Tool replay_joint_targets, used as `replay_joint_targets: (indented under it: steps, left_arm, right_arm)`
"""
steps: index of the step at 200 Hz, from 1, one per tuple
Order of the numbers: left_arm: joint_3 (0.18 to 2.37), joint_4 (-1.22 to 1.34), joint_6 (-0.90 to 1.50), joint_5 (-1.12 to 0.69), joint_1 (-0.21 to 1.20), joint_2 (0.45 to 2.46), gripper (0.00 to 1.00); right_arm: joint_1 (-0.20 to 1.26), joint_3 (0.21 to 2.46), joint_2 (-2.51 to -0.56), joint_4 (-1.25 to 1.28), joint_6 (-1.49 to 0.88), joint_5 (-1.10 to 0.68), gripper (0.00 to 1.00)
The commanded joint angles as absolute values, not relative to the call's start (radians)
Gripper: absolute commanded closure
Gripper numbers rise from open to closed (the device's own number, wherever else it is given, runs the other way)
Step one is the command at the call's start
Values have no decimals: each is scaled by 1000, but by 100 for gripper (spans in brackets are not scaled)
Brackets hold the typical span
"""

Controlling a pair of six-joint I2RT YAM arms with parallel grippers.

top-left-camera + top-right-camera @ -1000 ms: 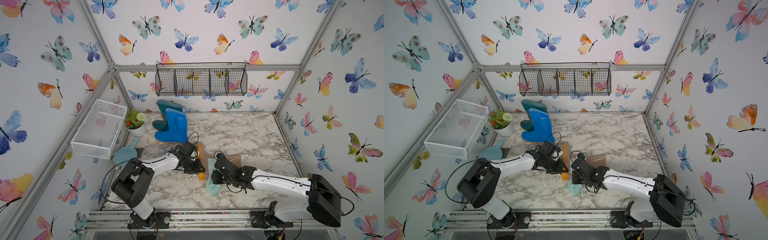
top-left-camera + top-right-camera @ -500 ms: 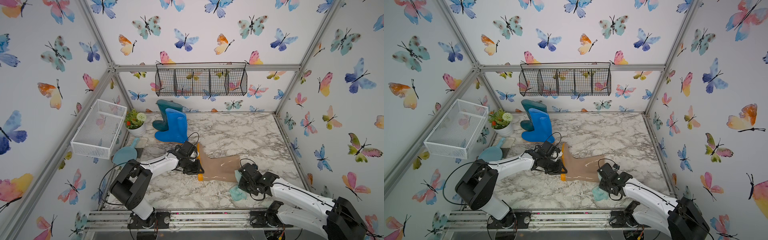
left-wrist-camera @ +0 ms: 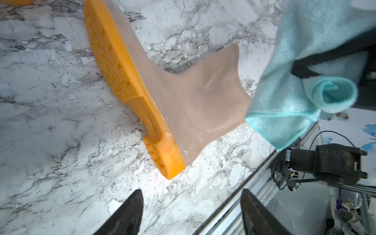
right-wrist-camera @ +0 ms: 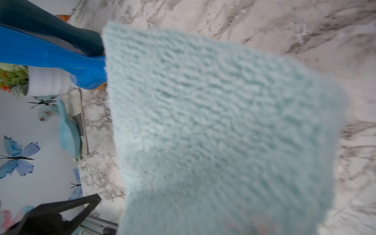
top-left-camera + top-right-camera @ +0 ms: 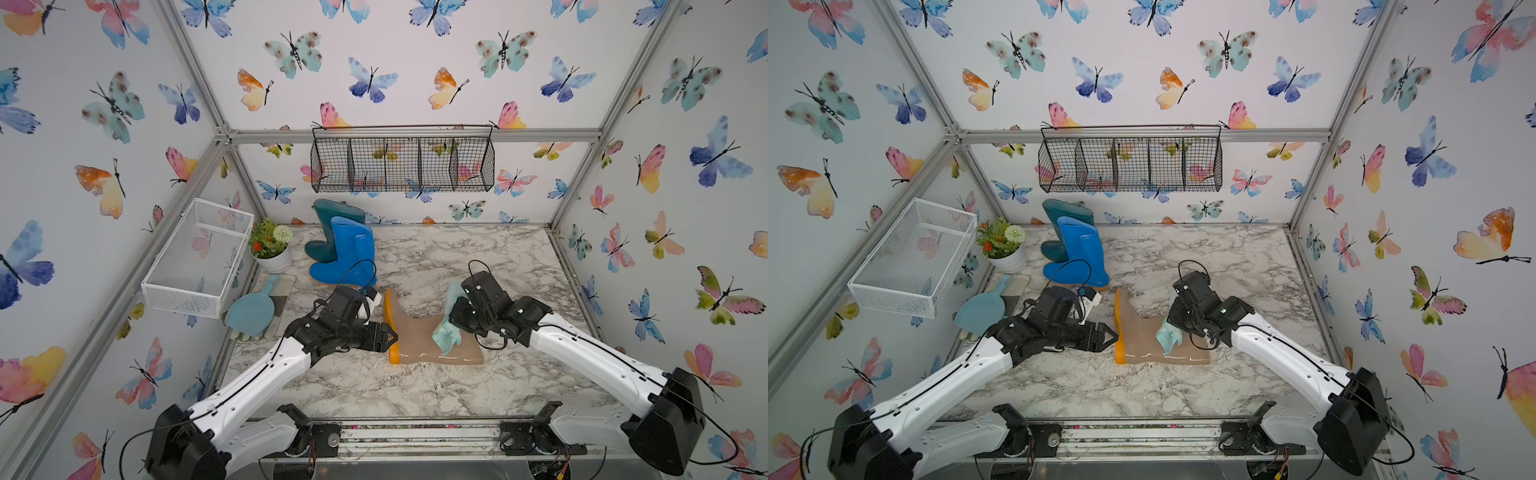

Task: Wipe the rubber boots with a cloth
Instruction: Wipe the dirt off the rubber boot.

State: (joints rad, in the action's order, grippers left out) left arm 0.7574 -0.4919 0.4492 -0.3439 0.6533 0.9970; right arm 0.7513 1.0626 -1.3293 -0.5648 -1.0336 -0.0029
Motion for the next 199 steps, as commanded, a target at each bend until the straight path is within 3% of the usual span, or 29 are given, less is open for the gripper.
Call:
replay_joint_targets:
  steps: [1, 46, 92, 105, 128, 174, 199]
  left_arm:
    - [583, -328, 589, -390, 649, 876, 22]
    - [423, 33, 767, -462, 651, 985, 34]
    - [466, 233, 823, -370, 732, 1239, 35]
    - [480, 244, 830, -356, 743, 1308, 37]
    - [512, 167, 817, -343, 757, 1387, 49]
    - [468, 36, 680, -262, 759, 1307, 82]
    - [508, -34, 607, -279, 761, 1289, 92]
  right_arm:
    - [743, 1162, -1496, -424, -964, -120, 99]
    - [663, 1414, -1850, -338, -854, -367, 99]
    - [582, 1625, -2049, -458, -699, -542, 99]
    - [583, 1609, -2042, -502, -680, -526, 99]
    - [596, 1390, -1909, -385, -767, -546, 99]
    - [675, 1061, -1691, -320, -801, -474, 99]
    - [724, 960, -1583, -290, -821, -452, 99]
